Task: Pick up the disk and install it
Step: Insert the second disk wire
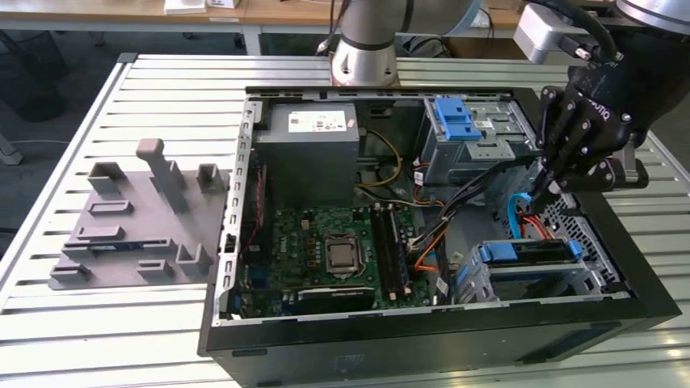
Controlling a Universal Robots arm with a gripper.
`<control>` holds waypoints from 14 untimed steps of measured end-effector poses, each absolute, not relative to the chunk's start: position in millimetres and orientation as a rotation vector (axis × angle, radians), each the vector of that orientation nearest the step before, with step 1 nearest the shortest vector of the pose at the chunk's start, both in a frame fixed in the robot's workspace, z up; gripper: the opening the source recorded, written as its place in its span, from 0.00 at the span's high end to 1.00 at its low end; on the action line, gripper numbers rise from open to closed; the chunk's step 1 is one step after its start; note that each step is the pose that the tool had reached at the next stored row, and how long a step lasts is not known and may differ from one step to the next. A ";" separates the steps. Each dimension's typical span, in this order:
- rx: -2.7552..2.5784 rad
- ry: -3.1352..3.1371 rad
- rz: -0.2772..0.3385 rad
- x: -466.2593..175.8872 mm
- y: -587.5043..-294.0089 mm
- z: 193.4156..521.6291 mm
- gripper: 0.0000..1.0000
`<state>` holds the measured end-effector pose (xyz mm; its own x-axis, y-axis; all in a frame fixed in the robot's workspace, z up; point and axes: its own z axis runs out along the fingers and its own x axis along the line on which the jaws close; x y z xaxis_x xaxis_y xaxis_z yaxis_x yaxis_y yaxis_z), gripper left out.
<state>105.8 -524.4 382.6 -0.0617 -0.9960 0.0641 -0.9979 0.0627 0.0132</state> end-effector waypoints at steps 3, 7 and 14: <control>2.112 -2.248 0.051 105.8 -523.3 381.8 0.83; 2.113 -2.249 0.046 105.8 -522.3 381.4 0.75; 2.112 -2.248 0.046 106.0 -521.8 375.3 0.75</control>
<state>106.0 -521.8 375.3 -0.0615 -0.9962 0.0619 -0.9979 0.0627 0.0169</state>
